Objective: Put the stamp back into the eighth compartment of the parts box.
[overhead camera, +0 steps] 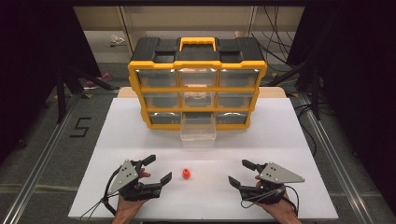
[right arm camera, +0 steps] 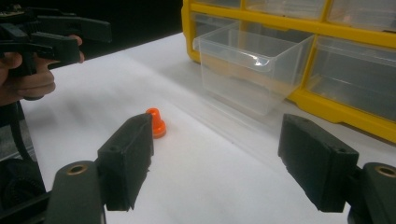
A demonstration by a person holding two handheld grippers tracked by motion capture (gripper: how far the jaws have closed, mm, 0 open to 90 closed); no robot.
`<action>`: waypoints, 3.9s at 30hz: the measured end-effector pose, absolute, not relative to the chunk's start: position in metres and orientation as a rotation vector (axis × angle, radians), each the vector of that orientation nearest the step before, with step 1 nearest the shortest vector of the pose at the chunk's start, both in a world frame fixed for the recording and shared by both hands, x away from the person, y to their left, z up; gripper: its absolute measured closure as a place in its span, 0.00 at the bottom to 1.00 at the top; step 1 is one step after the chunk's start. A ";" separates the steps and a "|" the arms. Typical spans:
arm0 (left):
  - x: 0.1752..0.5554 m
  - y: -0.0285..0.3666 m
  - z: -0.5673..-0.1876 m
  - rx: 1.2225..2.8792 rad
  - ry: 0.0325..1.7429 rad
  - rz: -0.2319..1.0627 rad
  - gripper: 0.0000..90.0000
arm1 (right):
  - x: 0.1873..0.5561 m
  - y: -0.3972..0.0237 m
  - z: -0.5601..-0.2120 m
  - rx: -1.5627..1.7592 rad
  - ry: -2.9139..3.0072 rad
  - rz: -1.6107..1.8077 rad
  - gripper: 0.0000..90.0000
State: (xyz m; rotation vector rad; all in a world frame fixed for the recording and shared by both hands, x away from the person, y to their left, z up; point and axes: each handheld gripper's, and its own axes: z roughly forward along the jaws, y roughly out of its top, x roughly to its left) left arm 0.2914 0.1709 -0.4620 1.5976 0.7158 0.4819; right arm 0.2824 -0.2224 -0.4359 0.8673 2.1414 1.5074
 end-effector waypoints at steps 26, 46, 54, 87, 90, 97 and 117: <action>0.291 0.171 -0.462 1.595 0.715 0.480 0.18 | 0.318 -0.173 -0.432 0.722 2.363 1.352 0.30; 0.292 0.171 -0.462 1.594 0.714 0.482 0.18 | 0.334 -0.132 -0.441 0.632 2.516 1.247 0.31; 0.291 0.171 -0.462 1.596 0.714 0.488 0.18 | 0.337 -0.115 -0.448 0.586 2.557 1.208 0.32; 0.292 0.172 -0.462 1.591 0.720 0.493 0.18 | 0.360 -0.069 -0.477 0.550 2.726 1.023 0.45; 0.292 0.172 -0.462 1.591 0.719 0.493 0.18 | 0.362 -0.068 -0.478 0.556 2.734 1.010 0.47; 0.292 0.172 -0.462 1.595 0.721 0.494 0.18 | 0.364 -0.063 -0.479 0.547 2.753 0.977 0.54; 0.292 0.173 -0.462 1.594 0.723 0.493 0.18 | 0.369 -0.057 -0.478 0.509 2.794 0.922 0.71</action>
